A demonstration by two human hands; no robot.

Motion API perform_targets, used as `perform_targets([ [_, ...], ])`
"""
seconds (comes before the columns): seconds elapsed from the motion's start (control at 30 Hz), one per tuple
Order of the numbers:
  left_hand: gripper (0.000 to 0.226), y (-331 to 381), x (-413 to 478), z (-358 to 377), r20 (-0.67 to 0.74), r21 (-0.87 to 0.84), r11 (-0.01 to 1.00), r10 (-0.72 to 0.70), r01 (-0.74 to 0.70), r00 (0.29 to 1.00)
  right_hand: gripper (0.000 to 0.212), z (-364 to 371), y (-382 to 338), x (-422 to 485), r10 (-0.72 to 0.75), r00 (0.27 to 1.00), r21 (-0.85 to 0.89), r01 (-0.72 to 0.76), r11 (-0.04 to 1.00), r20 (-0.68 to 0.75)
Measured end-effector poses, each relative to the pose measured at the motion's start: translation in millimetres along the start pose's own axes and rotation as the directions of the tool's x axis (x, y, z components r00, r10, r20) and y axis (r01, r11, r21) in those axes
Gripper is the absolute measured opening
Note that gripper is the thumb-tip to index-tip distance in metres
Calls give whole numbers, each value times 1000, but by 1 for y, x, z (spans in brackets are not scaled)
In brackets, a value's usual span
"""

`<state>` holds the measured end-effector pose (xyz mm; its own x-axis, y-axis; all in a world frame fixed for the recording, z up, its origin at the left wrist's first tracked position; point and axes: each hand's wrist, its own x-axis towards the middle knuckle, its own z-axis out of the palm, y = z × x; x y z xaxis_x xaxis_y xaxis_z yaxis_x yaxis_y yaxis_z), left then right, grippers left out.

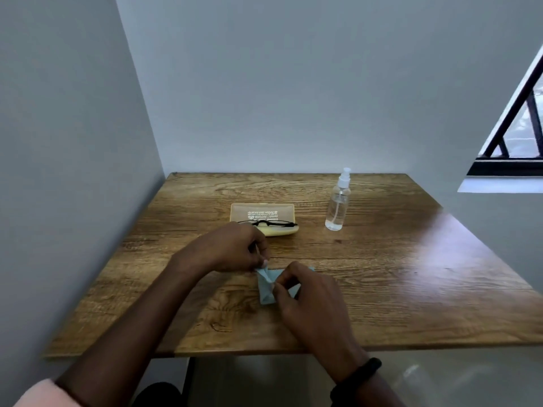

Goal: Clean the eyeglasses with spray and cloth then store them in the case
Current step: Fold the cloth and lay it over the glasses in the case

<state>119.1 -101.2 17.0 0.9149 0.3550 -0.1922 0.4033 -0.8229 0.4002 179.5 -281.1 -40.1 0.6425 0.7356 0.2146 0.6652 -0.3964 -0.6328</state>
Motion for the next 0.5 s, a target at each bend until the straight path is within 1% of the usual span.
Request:
perform_targets([
  [0.13, 5, 27, 15, -2, 33, -16, 1000, 3, -2, 999, 13, -12, 21, -3, 69, 994, 21, -67, 997, -80],
  [0.2, 8, 40, 25, 0, 63, -24, 1000, -10, 12, 998, 14, -15, 30, -5, 87, 992, 10, -87, 996, -94],
  [0.27, 7, 52, 35, 5, 102, -24, 999, -23, 25, 994, 15, -16, 35, -8, 103, 990, 0, -104, 995, -99],
  [0.5, 4, 76, 61, 25, 118, 132, 991, -15, -1, 993, 18, -26, 46, -14, 111, 988, -60, -118, 991, -107],
])
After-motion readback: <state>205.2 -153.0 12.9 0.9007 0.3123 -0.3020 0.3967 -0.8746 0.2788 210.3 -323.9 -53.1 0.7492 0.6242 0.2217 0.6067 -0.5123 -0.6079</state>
